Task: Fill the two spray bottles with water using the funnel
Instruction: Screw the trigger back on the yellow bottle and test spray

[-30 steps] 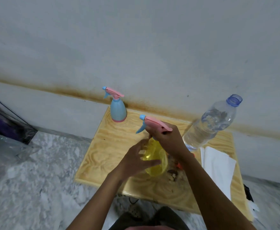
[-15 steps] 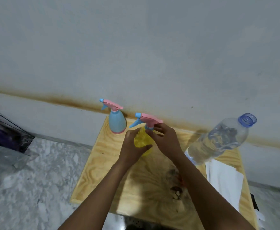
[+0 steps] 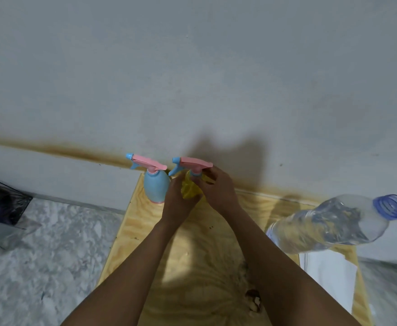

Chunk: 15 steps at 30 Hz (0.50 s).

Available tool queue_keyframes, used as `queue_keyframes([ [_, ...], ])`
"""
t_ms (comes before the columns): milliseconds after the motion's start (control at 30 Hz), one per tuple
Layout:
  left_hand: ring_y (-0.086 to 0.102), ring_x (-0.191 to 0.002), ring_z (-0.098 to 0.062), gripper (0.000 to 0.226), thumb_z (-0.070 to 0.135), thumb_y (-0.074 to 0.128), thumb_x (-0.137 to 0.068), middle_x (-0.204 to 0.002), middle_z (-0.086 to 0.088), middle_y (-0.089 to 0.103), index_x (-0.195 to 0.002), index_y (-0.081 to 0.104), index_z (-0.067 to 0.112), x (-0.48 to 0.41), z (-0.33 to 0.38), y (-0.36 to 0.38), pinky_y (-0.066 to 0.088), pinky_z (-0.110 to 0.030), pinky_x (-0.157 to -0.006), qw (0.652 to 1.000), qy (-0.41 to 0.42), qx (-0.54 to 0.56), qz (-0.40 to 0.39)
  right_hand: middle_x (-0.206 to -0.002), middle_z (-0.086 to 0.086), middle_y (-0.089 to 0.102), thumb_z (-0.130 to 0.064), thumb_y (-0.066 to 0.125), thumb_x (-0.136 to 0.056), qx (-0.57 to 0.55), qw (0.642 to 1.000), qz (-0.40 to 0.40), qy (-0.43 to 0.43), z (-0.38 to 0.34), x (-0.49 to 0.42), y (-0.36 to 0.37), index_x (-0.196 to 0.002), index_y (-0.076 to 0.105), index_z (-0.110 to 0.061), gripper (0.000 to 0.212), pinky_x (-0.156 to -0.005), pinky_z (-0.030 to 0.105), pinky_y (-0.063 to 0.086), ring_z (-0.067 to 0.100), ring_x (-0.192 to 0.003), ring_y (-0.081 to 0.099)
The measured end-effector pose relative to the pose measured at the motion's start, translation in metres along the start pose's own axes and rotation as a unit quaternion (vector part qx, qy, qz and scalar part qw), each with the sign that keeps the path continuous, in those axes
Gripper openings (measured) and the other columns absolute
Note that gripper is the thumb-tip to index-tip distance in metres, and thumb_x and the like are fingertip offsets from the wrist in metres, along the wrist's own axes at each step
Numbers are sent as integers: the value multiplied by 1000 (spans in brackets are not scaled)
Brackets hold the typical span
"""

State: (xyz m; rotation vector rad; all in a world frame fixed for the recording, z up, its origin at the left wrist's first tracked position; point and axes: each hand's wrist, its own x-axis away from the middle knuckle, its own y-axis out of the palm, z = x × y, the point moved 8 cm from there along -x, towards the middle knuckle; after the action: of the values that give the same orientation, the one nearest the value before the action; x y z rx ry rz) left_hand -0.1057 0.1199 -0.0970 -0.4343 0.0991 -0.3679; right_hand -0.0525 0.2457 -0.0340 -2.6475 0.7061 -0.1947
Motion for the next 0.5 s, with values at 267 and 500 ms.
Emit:
queue_keyframes([
  [267, 63, -115, -13, 75, 20, 85, -74, -127, 1, 64, -139, 47, 17, 3, -7, 0, 54, -36, -96, 999, -13, 46, -6, -115, -8, 64, -57, 68, -79, 14, 999, 19, 26, 11, 6, 3, -122, 61, -27, 53, -90, 40, 54, 9, -106, 61],
  [500, 64, -113, -13, 72, 26, 85, -75, -124, 1, 66, -137, 50, 17, 1, -9, -1, 55, -38, -95, 999, -12, 25, -17, -112, -10, 65, -60, 64, -82, 6, 999, 35, 41, 13, 10, 4, -121, 61, -29, 50, -90, 41, 55, 7, -104, 62],
])
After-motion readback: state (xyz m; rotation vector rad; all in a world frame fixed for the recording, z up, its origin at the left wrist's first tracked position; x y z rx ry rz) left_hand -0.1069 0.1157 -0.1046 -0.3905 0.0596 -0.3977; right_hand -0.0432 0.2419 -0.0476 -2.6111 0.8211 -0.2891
